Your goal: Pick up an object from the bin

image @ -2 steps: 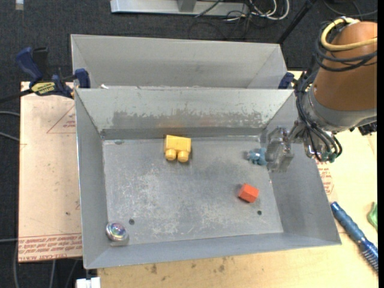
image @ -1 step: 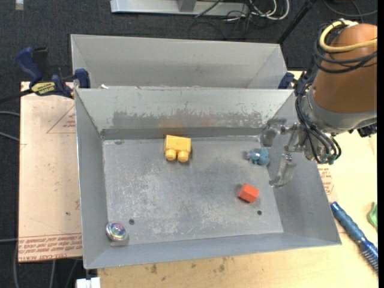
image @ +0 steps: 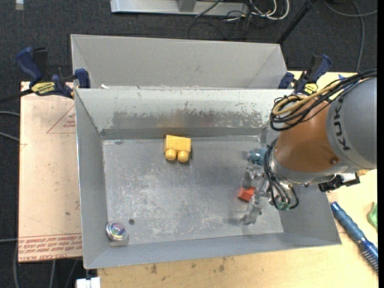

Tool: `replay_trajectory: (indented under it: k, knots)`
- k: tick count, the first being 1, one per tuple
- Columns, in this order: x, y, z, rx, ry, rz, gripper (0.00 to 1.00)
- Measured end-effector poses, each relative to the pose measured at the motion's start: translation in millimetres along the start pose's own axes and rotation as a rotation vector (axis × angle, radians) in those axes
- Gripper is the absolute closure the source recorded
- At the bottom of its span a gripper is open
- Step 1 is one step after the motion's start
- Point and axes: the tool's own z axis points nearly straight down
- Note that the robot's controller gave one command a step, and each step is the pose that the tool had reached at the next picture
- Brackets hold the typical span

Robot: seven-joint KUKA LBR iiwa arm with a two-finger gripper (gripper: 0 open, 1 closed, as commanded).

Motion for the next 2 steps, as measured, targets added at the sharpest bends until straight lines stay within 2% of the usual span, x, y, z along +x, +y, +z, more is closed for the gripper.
replay_trajectory:
  k: [1,2]
  knots:
    - [-1.9,0.4,-4.5,-0.001,-0.007,-0.001,1.00]
    - [-1.8,0.3,-4.4,0.000,-0.007,-0.001,0.00]
